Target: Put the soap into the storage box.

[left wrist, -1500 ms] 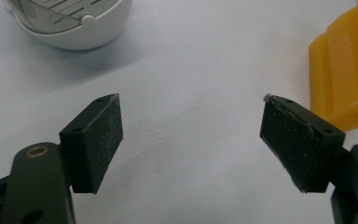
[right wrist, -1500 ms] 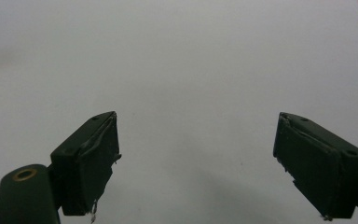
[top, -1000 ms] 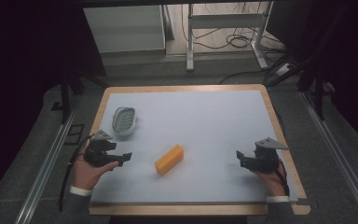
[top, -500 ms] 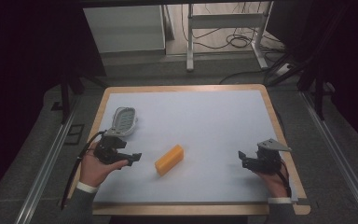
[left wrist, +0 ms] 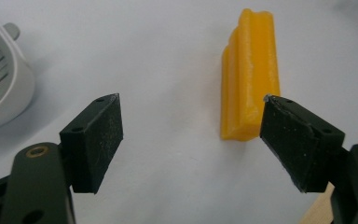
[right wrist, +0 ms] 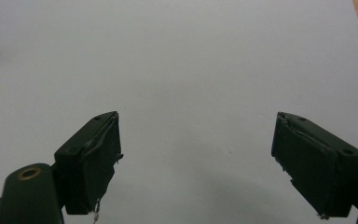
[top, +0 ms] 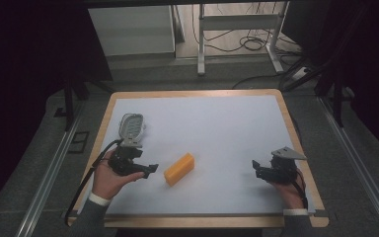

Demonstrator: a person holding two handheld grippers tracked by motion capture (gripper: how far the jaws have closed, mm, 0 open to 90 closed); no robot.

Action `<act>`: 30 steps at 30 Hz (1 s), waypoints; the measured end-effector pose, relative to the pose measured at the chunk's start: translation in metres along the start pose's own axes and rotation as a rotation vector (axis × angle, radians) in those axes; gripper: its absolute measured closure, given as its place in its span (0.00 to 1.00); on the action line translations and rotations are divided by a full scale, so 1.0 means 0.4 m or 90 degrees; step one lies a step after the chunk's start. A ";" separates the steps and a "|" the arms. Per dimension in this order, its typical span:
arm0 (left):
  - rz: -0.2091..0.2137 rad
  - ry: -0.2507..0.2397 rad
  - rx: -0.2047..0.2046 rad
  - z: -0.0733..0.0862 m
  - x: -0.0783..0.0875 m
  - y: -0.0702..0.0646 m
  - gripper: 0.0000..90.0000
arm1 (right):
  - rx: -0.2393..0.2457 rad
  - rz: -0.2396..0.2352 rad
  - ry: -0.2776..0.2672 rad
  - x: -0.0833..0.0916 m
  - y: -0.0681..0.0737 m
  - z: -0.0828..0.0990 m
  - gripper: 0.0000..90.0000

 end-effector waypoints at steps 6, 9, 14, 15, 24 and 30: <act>0.006 0.014 -0.016 -0.015 -0.020 -0.014 0.24 | -0.002 0.001 -0.003 0.003 -0.003 -0.001 0.17; 0.002 0.021 -0.023 -0.023 -0.026 -0.019 0.24 | -0.001 0.002 -0.002 0.003 -0.003 0.000 0.17; 0.001 0.030 -0.028 -0.034 -0.037 -0.025 0.24 | 0.000 0.002 -0.002 0.002 -0.006 0.001 0.17; 0.004 0.034 -0.029 -0.036 -0.041 -0.028 0.24 | -0.002 0.002 -0.001 0.002 -0.007 0.001 0.17; 0.007 0.056 -0.038 -0.056 -0.080 -0.041 0.24 | -0.008 0.006 -0.001 0.005 -0.012 0.002 0.18; 0.013 0.063 -0.040 -0.071 -0.101 -0.047 0.24 | -0.015 -0.003 -0.005 0.007 -0.012 0.000 0.18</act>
Point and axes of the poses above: each handheld gripper's, and its own axes: x roughly backward along the jaws, z roughly out of its underside, y roughly to its left, the point moved 1 cm from there along -x, roughly forward along the jaws, and after that the axes turned 8 degrees about z, right-handed, at the moved point
